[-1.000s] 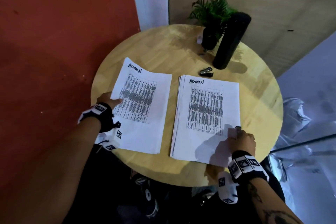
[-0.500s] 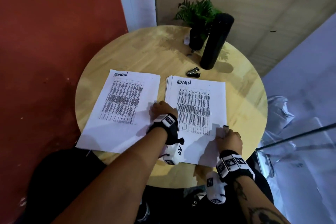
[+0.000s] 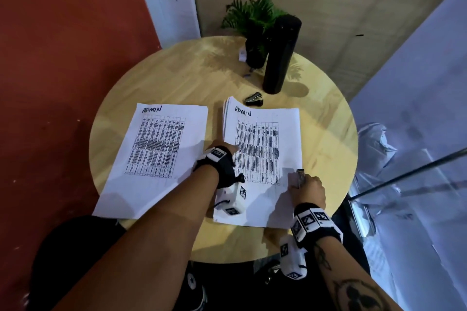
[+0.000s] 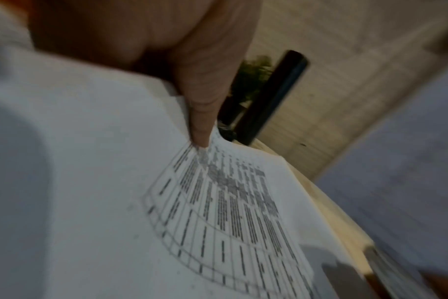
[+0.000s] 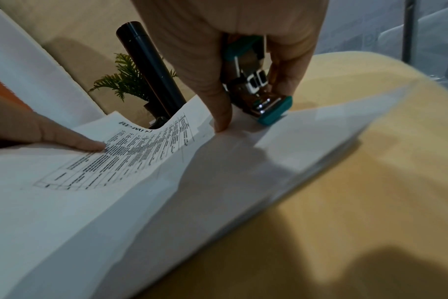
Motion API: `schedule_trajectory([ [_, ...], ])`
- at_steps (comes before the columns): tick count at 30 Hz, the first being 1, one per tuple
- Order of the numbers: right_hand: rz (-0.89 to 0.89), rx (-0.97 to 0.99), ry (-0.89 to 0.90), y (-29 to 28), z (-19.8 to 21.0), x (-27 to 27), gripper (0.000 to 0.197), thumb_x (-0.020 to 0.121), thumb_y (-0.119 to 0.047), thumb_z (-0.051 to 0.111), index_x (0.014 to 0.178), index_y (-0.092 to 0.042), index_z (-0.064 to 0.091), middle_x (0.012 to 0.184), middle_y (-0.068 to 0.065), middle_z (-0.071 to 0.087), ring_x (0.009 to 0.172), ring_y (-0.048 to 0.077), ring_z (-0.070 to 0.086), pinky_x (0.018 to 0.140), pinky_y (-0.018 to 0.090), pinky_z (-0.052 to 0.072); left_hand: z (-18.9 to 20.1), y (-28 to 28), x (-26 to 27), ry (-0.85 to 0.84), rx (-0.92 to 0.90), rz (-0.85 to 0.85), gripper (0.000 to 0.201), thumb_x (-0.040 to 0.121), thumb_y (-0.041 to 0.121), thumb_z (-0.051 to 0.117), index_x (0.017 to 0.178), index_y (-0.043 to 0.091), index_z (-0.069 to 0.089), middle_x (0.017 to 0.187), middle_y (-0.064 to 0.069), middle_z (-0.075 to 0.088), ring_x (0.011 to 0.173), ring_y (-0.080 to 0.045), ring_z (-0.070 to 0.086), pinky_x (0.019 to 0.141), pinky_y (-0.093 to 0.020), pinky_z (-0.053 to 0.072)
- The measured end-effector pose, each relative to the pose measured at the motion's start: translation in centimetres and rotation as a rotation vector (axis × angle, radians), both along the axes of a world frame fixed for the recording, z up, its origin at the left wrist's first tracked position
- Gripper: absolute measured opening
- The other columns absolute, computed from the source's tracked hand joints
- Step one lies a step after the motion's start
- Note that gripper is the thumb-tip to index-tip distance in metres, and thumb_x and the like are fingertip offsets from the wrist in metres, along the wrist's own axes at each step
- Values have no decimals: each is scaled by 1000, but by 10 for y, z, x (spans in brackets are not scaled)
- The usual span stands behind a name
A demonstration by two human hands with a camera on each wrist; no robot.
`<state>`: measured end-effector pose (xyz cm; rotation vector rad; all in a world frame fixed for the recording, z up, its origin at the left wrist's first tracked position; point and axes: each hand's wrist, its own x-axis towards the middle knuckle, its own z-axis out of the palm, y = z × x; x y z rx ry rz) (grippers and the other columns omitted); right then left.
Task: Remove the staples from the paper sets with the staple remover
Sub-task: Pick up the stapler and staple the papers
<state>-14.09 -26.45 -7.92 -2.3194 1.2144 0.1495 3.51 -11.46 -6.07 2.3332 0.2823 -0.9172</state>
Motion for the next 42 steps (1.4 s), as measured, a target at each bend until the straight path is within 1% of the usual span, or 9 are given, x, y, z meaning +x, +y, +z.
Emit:
schedule_trajectory([
  [9, 33, 23, -7, -4, 2, -1, 35, 84, -19, 63, 114, -1, 57, 116, 20, 53, 108, 37, 52, 82, 38, 45, -12, 14, -12, -42, -290, 70, 64, 88, 27, 66, 141, 4, 38, 142, -11, 47, 119, -30, 54, 87, -28, 44],
  [11, 53, 75, -36, -11, 6, -2, 31, 83, -22, 66, 106, -2, 61, 106, 20, 59, 99, 35, 57, 76, 34, 43, -3, 27, -16, -58, -482, 92, 63, 79, 28, 74, 133, 7, 49, 137, -10, 53, 123, -26, 52, 100, -34, 42],
  [15, -98, 461, -473, -32, 28, 4, 8, 82, -15, 70, 86, -15, 63, 77, 10, 61, 78, 25, 58, 68, 31, 43, 34, 46, -32, -78, -804, 65, 45, 88, 10, 64, 131, 12, 51, 128, -6, 58, 121, -19, 53, 108, -38, 36],
  [23, 14, 1091, -906, -32, 145, 18, 35, 56, -19, 74, 76, -15, 45, 56, -6, 61, 51, 9, 59, 46, 19, 48, 104, 86, -37, -57, -960, -75, 95, 33, 55, 91, 113, 14, 61, 105, 7, 72, 104, -9, 65, 101, -30, 45],
  [25, -49, 1039, -955, -26, 151, 18, 26, 71, -1, 68, 77, -15, 47, 53, -4, 58, 45, 10, 55, 42, 19, 46, 113, 90, -37, -29, -976, -71, 92, 27, 51, 93, 106, 15, 61, 96, 8, 73, 93, -9, 67, 94, -28, 48],
  [30, -229, 400, -796, 8, 138, 19, 20, 77, -7, 69, 67, -13, 52, 67, 11, 55, 66, 24, 51, 65, 39, 46, 117, 70, -60, -197, -811, 92, 39, 85, -7, 59, 123, -6, 54, 125, -23, 58, 109, -26, 56, 104, -43, 40],
  [33, -254, 172, -753, 33, 149, 17, 14, 82, -14, 64, 89, -2, 59, 84, 21, 61, 81, 34, 56, 71, 36, 41, 118, 52, -79, -502, -690, 118, 30, 87, -6, 58, 117, -5, 60, 115, -19, 64, 106, -30, 61, 92, -36, 46],
  [36, -224, 113, -980, 51, 168, 12, 17, 85, -11, 61, 77, -8, 46, 61, 6, 47, 65, 26, 46, 60, 31, 29, 136, 45, -91, -710, -769, 143, 24, 89, -2, 57, 113, -4, 63, 98, -8, 65, 90, -18, 60, 78, -25, 44],
  [42, -246, 201, -1107, 60, 165, 1, 45, 86, -5, 60, 65, -20, 22, 58, 0, 28, 53, 14, 30, 56, 29, 32, 150, 56, -91, -628, -861, 281, 21, 86, 0, 62, 106, 1, 65, 97, -9, 67, 85, -20, 65, 71, -22, 47],
])
